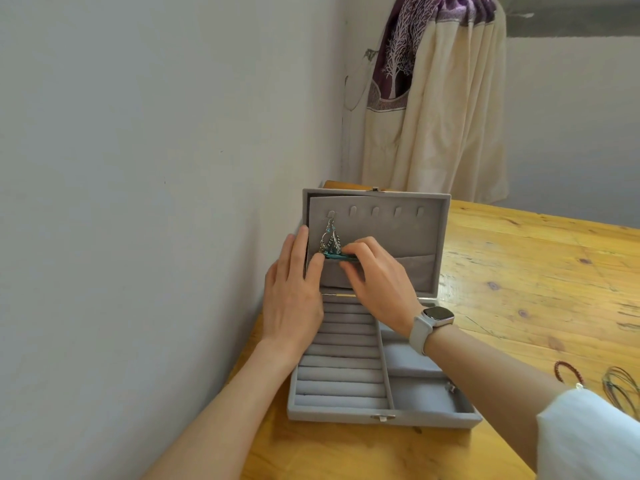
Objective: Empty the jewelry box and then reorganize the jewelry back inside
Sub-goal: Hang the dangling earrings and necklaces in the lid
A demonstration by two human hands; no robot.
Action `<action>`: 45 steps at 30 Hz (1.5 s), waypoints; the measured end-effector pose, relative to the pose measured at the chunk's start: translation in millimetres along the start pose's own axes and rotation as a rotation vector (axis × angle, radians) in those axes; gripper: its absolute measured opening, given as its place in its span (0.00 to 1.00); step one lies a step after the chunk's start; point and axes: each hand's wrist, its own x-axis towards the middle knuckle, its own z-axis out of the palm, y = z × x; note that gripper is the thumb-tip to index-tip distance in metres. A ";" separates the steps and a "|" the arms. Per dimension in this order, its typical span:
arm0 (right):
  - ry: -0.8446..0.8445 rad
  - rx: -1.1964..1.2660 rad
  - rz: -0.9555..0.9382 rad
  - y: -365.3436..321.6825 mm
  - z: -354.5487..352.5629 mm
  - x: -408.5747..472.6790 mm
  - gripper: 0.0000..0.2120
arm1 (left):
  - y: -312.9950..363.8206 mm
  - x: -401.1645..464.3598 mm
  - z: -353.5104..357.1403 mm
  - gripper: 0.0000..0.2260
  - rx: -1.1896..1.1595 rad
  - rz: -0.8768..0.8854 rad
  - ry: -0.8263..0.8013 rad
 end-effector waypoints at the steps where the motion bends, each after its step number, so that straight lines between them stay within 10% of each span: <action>1: -0.009 -0.016 -0.001 0.6 -0.8 -1.3 0.07 | 0.1 1.6 -0.3 0.22 0.011 0.008 0.003; 11: -0.092 -0.013 0.370 -8.3 -7.4 17.5 0.07 | -2.7 13.4 -4.0 0.07 0.016 0.048 0.107; 19: -0.242 -0.200 0.015 4.9 -14.6 -1.0 0.17 | -2.3 17.5 -4.4 0.07 0.040 0.029 0.141; 45: -0.112 -0.040 0.103 4.0 -67.7 -61.7 0.14 | 50.0 -22.0 -34.8 0.15 -0.083 -0.037 0.044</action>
